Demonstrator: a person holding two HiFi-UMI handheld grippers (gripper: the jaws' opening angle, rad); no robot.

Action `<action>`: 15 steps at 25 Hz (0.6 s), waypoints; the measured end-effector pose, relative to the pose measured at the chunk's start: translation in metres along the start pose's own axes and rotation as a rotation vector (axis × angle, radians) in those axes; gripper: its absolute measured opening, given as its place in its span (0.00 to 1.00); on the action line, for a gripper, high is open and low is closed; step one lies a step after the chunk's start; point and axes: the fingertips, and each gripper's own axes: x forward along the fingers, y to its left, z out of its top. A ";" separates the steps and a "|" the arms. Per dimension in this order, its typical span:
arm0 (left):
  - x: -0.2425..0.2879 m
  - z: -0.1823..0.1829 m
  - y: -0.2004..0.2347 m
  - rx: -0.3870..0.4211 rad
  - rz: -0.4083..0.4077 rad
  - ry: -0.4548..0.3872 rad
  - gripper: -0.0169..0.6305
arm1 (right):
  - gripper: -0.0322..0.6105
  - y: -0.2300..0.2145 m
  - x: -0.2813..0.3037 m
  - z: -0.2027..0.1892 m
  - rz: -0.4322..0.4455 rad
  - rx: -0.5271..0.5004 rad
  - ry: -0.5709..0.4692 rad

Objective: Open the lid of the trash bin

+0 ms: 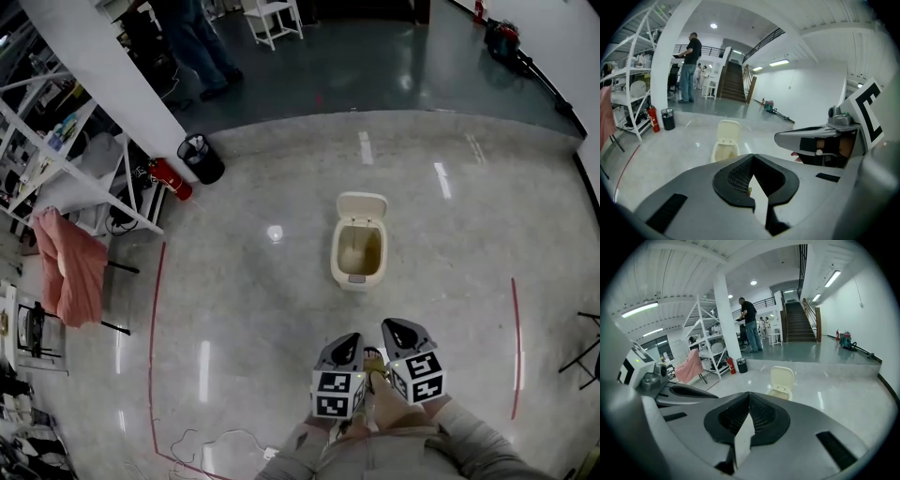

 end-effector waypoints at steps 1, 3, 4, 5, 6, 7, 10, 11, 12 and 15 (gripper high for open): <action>-0.006 0.002 -0.004 0.007 -0.005 -0.006 0.03 | 0.05 0.004 -0.008 0.002 0.001 -0.002 -0.007; -0.016 0.007 -0.010 0.026 -0.013 -0.018 0.03 | 0.05 0.008 -0.021 0.006 0.000 -0.011 -0.024; -0.020 0.010 -0.012 0.035 -0.017 -0.026 0.03 | 0.05 0.010 -0.027 0.007 -0.002 -0.017 -0.033; -0.024 0.014 -0.014 0.043 -0.019 -0.036 0.03 | 0.05 0.011 -0.032 0.010 -0.002 -0.022 -0.041; -0.027 0.017 -0.016 0.049 -0.020 -0.047 0.03 | 0.05 0.012 -0.036 0.012 0.000 -0.025 -0.046; -0.030 0.020 -0.018 0.054 -0.021 -0.056 0.03 | 0.05 0.013 -0.040 0.014 0.004 -0.024 -0.050; -0.039 0.027 -0.025 0.070 -0.021 -0.079 0.03 | 0.05 0.014 -0.052 0.019 0.014 -0.010 -0.064; -0.042 0.029 -0.027 0.075 -0.022 -0.085 0.03 | 0.05 0.015 -0.055 0.021 0.015 -0.010 -0.072; -0.045 0.030 -0.028 0.078 -0.023 -0.090 0.03 | 0.05 0.017 -0.058 0.023 0.017 -0.012 -0.079; -0.050 0.031 -0.029 0.080 -0.026 -0.102 0.03 | 0.05 0.021 -0.062 0.027 0.025 -0.018 -0.091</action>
